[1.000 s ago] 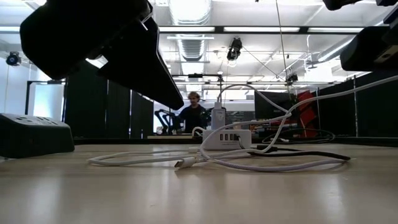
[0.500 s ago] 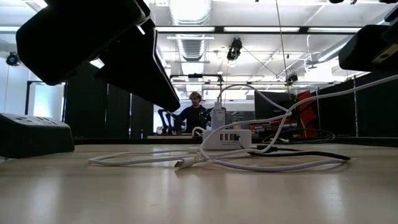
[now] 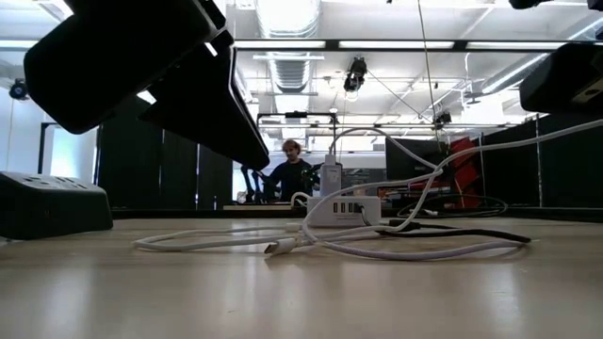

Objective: Insert USB
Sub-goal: Insert the white charger cable into the bottom black outlet extension, then insert the light blue charger cable into the center black outlet extension

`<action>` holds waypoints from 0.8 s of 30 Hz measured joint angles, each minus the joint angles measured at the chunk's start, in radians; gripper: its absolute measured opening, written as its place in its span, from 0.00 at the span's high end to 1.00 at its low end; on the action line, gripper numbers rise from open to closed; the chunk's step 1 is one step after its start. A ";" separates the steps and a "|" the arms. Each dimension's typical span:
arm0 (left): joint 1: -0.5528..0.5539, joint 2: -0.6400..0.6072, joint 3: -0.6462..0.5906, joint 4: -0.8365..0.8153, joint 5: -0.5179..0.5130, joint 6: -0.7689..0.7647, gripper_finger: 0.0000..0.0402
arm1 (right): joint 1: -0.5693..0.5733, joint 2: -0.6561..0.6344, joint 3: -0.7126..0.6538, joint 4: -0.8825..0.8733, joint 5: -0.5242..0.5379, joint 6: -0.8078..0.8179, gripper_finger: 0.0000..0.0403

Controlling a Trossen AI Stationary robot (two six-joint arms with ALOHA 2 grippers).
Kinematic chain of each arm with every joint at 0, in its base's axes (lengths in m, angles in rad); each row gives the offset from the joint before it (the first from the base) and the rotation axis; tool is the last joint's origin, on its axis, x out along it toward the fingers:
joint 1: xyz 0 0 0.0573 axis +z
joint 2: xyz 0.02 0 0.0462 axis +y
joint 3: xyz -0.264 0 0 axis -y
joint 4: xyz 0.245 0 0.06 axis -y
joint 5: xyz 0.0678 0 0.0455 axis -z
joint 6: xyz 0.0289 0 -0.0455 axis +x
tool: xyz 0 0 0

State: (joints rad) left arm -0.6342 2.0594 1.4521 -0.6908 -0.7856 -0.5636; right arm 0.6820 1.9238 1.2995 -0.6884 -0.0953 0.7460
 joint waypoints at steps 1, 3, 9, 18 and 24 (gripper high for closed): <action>0.000 0.000 0.000 0.000 -0.001 0.000 0.84 | -0.001 0.008 0.001 0.000 -0.007 -0.003 0.98; 0.000 0.000 0.000 -0.002 -0.005 0.000 0.84 | 0.001 0.019 0.002 0.002 -0.006 -0.009 0.98; 0.000 0.000 0.000 -0.008 -0.008 -0.004 0.84 | 0.003 0.015 0.009 -0.003 0.017 -0.079 0.97; -0.001 0.000 0.000 -0.027 -0.005 -0.040 0.84 | 0.006 0.007 0.081 -0.047 0.007 -0.144 0.57; -0.005 -0.023 0.000 -0.031 -0.005 -0.125 0.84 | 0.024 -0.046 0.178 -0.178 0.118 -0.160 0.49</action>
State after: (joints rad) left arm -0.6397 2.0368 1.4521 -0.7219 -0.7910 -0.6885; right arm 0.7061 1.8776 1.4776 -0.8660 0.0226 0.5865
